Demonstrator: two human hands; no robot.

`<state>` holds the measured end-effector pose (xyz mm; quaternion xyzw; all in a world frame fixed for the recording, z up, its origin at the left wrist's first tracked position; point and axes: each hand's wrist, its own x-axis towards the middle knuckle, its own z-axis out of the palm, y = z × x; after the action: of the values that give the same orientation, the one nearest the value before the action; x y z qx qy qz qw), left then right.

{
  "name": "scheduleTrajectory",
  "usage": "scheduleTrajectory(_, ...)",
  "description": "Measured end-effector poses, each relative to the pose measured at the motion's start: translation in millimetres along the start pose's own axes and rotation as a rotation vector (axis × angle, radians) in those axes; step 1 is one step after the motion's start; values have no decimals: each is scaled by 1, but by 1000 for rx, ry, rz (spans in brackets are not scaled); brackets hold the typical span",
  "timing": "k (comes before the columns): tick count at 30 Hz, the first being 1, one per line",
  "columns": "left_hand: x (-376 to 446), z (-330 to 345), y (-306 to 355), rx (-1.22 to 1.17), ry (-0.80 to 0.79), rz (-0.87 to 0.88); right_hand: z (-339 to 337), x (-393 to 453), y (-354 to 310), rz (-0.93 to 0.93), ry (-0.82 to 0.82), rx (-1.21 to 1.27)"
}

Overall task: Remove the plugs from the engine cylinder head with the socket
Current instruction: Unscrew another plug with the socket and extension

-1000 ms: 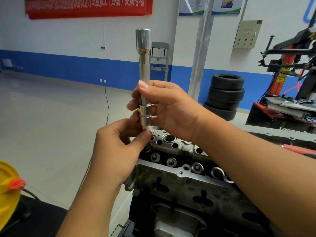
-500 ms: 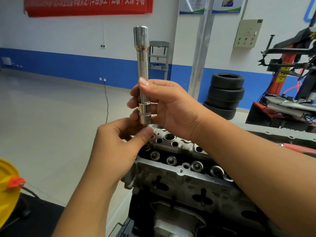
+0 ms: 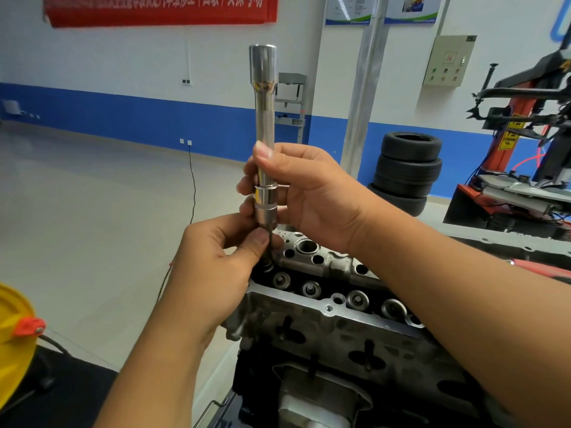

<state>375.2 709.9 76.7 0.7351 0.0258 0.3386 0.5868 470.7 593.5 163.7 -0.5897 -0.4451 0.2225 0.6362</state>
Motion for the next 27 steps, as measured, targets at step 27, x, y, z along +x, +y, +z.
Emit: scheduleTrajectory(27,0,2,1,10,147,25,2,-1,-1,2,-8,-45)
